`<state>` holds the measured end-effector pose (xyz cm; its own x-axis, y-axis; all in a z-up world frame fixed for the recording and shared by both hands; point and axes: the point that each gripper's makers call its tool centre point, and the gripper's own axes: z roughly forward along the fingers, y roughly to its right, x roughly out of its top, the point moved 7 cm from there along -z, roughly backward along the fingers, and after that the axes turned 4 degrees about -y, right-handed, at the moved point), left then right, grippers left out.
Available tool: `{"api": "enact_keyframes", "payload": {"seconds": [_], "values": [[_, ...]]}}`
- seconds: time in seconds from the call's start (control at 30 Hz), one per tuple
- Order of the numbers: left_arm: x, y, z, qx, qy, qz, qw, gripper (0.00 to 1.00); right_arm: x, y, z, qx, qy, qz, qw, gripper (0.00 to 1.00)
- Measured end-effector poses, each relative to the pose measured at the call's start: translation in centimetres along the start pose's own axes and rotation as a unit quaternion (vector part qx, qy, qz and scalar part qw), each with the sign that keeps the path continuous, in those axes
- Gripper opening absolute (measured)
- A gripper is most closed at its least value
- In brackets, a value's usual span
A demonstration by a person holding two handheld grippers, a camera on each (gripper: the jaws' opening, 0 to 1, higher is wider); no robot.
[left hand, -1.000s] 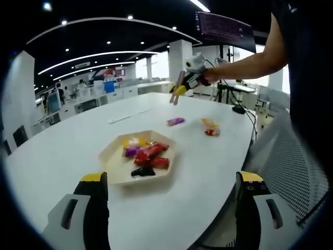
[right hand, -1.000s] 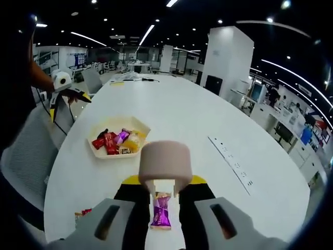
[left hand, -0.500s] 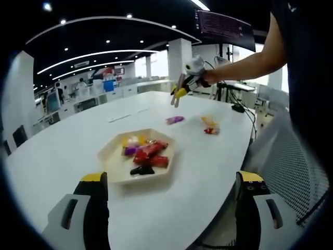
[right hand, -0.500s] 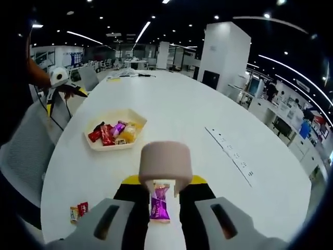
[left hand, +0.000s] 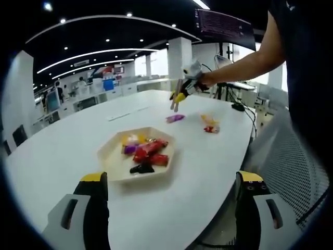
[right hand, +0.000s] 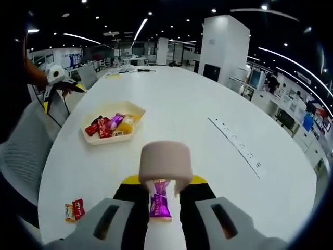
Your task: Place the target food into the container with the food tongs after gripping and lifting it, then release it inside without dropping or visibly crushing the food.
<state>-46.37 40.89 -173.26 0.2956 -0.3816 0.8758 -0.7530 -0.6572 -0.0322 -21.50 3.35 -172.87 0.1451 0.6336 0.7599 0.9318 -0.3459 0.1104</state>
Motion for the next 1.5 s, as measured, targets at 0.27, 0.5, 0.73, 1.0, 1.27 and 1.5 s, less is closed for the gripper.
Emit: {"api": "enact_keyframes", "payload": {"seconds": [0.27,0.5,0.73,1.0,1.27,1.5], "values": [[0.0,-0.1,0.0,0.002,0.0,-0.002,1.0,0.99,-1.2,-0.1,0.8,0.009,-0.011,0.012,0.9998,0.21],[0.0,-0.1,0.0,0.002,-0.001,-0.003,1.0,0.99,-1.7,0.0,1.3,0.008,-0.02,0.016,0.9996,0.21],[-0.1,-0.1,0.0,0.001,-0.002,-0.003,1.0,0.99,-2.2,-0.4,2.1,0.015,-0.03,0.02,0.9992,0.21],[-0.1,-0.2,0.0,0.002,-0.002,-0.003,1.0,0.99,-2.6,-0.2,1.9,-0.006,-0.036,0.069,0.9969,0.16],[-0.1,-0.2,0.0,0.002,-0.002,-0.003,1.0,0.99,-2.2,-0.3,2.1,-0.014,-0.048,0.061,0.9969,0.15],[-0.1,-0.2,0.0,0.002,-0.002,-0.003,1.0,0.99,-1.8,-0.2,1.8,-0.019,-0.047,0.068,0.9964,0.15]]}}
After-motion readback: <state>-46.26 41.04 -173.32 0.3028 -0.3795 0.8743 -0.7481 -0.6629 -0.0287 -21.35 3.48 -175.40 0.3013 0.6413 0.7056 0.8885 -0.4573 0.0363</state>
